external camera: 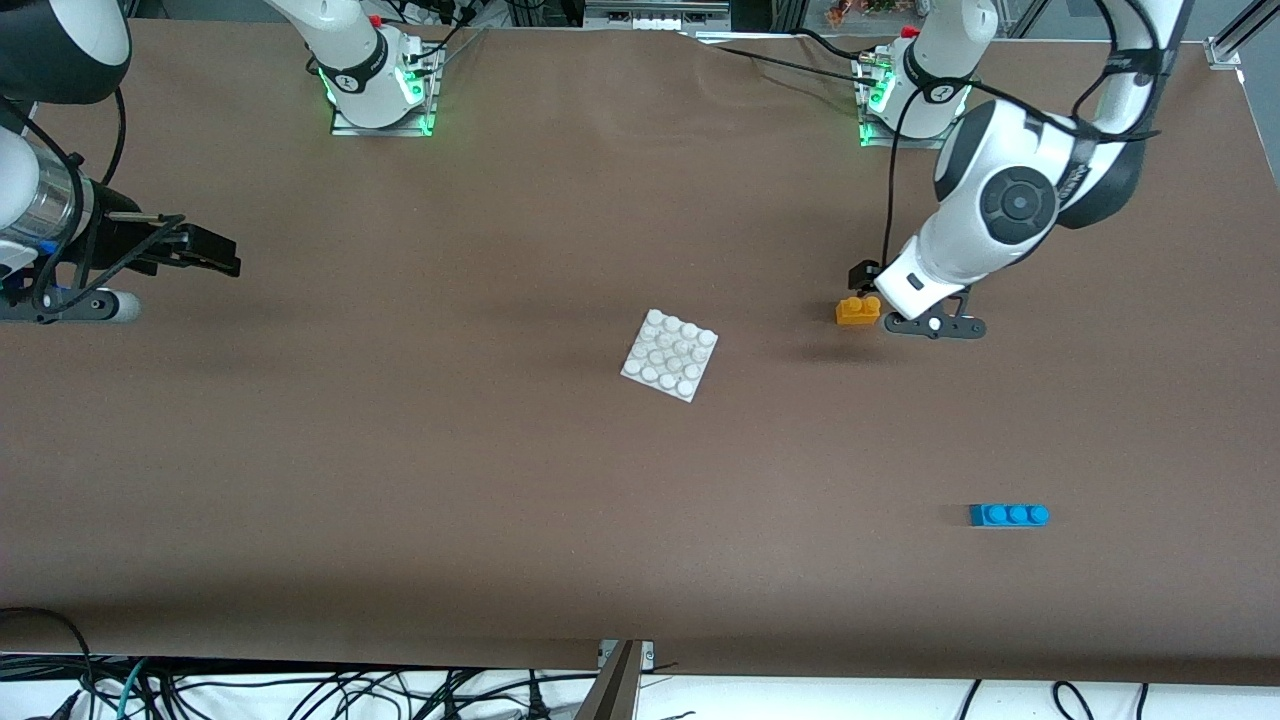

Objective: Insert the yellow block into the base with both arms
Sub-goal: 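Lower the left gripper onto the yellow block while the right gripper retracts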

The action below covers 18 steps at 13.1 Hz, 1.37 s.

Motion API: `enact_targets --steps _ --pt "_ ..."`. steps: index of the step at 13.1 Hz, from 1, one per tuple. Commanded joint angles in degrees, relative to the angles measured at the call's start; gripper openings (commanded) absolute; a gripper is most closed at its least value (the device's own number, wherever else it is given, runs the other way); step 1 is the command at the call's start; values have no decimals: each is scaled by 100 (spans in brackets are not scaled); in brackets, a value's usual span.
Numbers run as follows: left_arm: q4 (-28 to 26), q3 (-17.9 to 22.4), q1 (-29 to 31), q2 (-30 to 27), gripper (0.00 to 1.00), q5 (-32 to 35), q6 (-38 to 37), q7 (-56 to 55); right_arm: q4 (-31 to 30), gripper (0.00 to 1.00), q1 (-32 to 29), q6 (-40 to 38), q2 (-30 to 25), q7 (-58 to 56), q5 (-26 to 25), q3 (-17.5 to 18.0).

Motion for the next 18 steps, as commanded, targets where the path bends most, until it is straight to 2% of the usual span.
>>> enact_targets --steps 1,6,9,10,13,16,18 --pt "-642 2 32 -159 100 16 731 -55 -694 100 -428 329 -578 35 -96 494" --pt "-897 -7 23 174 100 200 1434 -387 -528 100 -437 268 -448 202 -174 477" --pt "-898 -33 23 455 100 1060 1593 -1160 -493 100 -481 268 -377 264 -192 468" --pt "-898 -34 6 595 100 1132 1680 -1302 -484 100 -499 277 -351 238 -201 468" --pt "-898 -34 5 887 100 1159 2041 -1321 -248 100 -499 259 -333 211 -245 459" --pt "-976 -60 5 974 100 1159 2050 -1321 112 100 -499 -126 -368 202 -245 266" --pt "-968 -69 5 1053 98 1159 2146 -1321 131 100 -499 -119 -351 211 -193 126"
